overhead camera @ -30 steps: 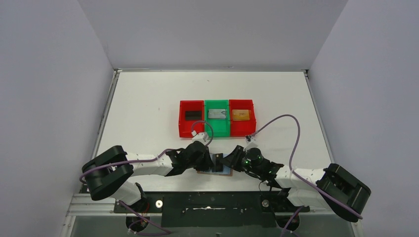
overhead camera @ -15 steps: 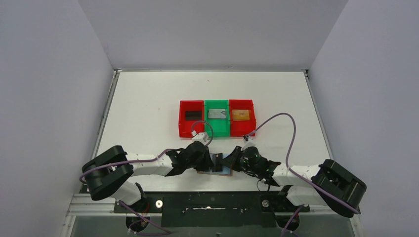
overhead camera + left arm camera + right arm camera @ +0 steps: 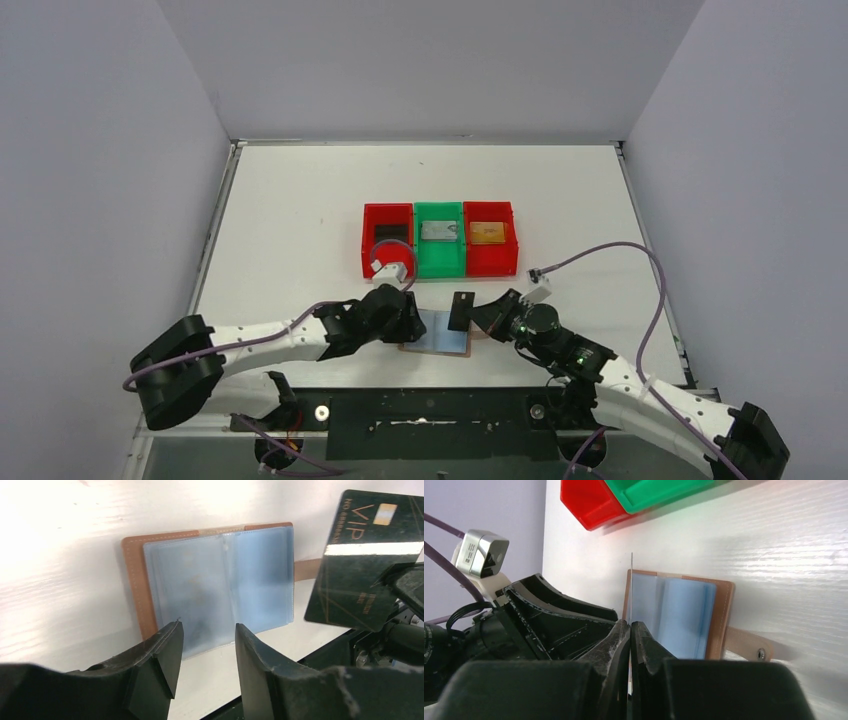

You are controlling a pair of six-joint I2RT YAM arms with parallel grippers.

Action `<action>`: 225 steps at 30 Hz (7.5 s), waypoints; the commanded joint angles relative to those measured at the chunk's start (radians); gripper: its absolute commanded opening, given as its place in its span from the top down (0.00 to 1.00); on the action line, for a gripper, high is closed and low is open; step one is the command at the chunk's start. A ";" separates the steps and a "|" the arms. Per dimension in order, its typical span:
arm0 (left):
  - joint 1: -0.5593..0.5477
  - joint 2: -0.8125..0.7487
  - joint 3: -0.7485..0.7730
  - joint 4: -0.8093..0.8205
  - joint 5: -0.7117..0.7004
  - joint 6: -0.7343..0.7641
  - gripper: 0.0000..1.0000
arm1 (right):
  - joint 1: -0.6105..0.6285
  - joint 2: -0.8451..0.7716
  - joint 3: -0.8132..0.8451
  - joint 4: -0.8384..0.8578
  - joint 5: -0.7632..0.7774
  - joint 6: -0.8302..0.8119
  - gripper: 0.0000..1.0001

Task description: Take the credit cards out of the card holder

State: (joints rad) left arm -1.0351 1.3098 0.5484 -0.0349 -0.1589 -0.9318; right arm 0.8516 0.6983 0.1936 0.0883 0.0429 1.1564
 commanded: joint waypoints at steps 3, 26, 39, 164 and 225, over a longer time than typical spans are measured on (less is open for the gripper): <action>0.027 -0.171 0.042 -0.180 -0.140 0.043 0.52 | -0.006 -0.142 0.001 -0.132 0.133 -0.039 1.00; 0.815 -0.476 0.179 -0.498 0.015 0.367 0.18 | 0.012 0.310 0.493 0.068 0.037 -0.908 1.00; 0.822 -0.564 0.164 -0.490 -0.004 0.374 0.14 | 0.059 0.842 0.957 -0.052 -0.055 -1.549 1.00; 0.849 -0.650 0.113 -0.434 0.053 0.369 0.14 | 0.391 1.042 0.769 -0.382 0.476 -0.046 0.81; 0.840 -0.561 0.113 -0.400 0.183 0.404 0.17 | 0.357 0.783 0.479 -0.078 0.445 0.041 0.77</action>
State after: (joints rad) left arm -0.1936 0.7212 0.6495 -0.4992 -0.0208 -0.5583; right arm 1.2201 1.5528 0.6975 -0.0345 0.4328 1.1439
